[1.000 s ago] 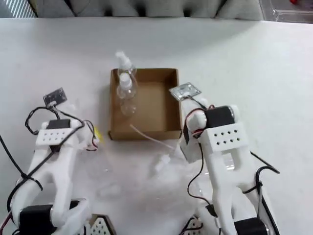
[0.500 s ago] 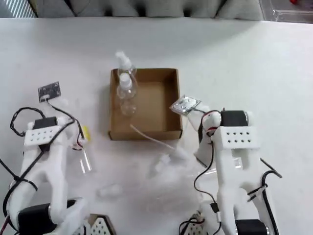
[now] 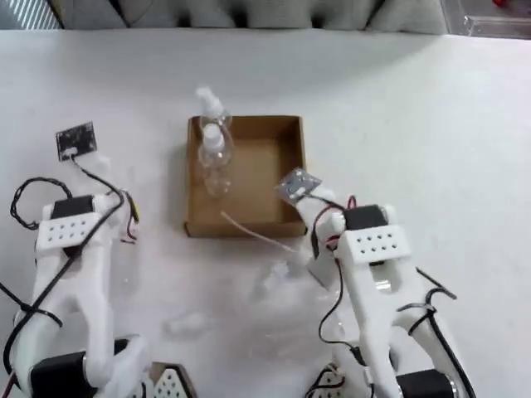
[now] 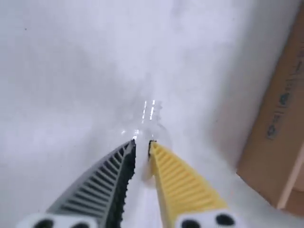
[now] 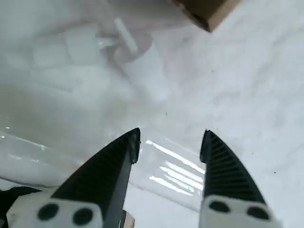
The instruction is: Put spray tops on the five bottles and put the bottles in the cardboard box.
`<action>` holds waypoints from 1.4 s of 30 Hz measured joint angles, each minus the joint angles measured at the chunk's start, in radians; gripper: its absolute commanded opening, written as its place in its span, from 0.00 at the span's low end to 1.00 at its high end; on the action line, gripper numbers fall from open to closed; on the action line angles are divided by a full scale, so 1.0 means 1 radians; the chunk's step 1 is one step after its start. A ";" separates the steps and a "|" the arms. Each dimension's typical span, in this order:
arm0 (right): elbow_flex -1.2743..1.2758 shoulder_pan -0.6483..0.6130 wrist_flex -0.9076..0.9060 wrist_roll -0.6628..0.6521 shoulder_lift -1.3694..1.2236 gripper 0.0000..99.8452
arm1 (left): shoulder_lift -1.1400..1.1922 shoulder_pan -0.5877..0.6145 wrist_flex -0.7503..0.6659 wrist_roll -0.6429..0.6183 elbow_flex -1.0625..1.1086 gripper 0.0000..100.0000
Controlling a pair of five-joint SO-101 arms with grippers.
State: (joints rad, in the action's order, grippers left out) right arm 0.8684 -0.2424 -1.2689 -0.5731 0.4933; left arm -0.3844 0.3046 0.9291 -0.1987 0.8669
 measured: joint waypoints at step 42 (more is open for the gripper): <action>-0.025 0.066 0.020 -0.396 0.000 0.02 | -0.002 0.005 -0.015 0.000 0.018 0.06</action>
State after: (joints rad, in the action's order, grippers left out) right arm 0.8439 -0.1765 -1.2490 -0.9689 0.4933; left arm -0.3859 0.3092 0.9137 -0.1987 0.8853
